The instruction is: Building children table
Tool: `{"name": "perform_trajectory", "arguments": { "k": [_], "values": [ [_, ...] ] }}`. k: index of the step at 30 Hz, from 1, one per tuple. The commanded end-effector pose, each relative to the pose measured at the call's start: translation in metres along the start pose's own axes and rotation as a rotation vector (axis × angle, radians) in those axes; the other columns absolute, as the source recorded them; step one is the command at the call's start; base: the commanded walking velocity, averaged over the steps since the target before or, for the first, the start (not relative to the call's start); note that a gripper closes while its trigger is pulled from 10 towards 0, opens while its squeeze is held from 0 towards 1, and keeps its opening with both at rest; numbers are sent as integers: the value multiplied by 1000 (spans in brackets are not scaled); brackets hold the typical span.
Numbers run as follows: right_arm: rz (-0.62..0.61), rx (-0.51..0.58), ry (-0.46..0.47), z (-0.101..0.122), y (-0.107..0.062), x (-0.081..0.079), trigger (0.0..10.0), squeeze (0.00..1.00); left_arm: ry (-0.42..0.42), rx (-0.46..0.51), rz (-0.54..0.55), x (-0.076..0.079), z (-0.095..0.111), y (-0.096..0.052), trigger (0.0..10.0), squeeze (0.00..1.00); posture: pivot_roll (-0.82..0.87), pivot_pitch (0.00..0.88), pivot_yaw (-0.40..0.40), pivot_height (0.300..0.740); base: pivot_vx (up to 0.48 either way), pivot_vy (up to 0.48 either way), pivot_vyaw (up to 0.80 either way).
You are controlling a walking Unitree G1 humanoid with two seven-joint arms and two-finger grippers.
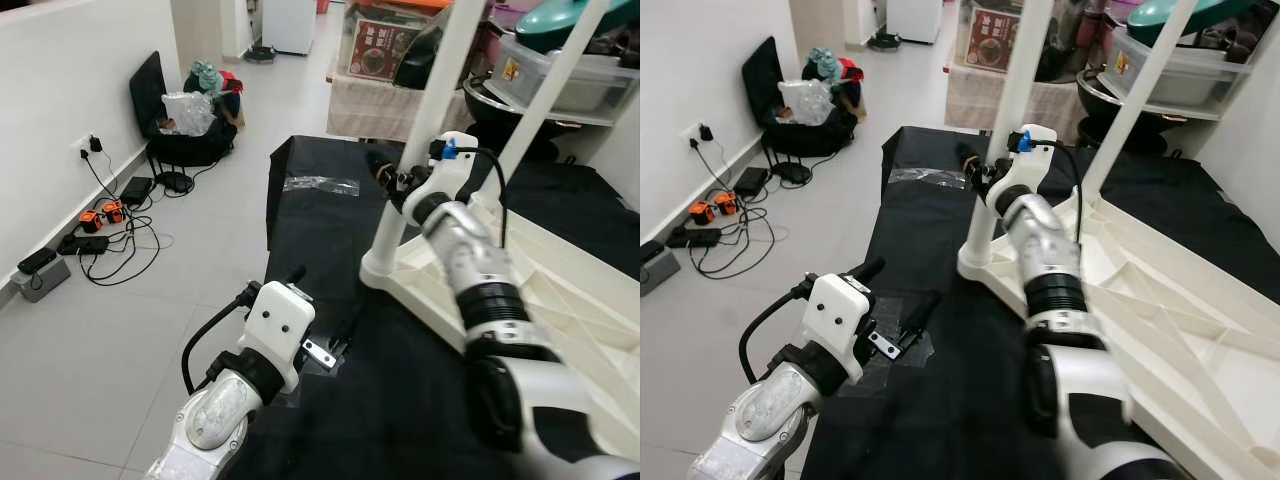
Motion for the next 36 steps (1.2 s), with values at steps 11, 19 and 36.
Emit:
{"name": "perform_trajectory", "arguments": {
  "k": [11, 19, 36],
  "values": [
    [509, -16, 69, -31, -7, -60, 7882, 0, 1, -3, -8, 3, -3, 0, 10000, 0, 99, 0, -109, 740, 0, 0, 0],
    [273, -46, 13, -39, 7, -46, 0, 0, 4, -5, 2, 1, -2, -1, 10000, 0, 102, 0, -115, 740, 0, 0, 0],
    [-1077, -214, -133, -42, -50, 43, 0, 0, 5, -5, 0, 0, -2, 0, 10000, 0, 96, 0, -111, 740, 0, 0, 0]
  ]
}}
Point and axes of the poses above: a point about 5 cm out from each wrist's last joint towards the gripper, its own y axis pointing out of the wrist towards the gripper, its own z axis along the axis of the wrist's last joint, x = y × z, the point moved 3 cm from there along y, pointing out of the wrist towards the gripper, and after that the axes turned 15 degrees about -y, right-handed, at the moved point
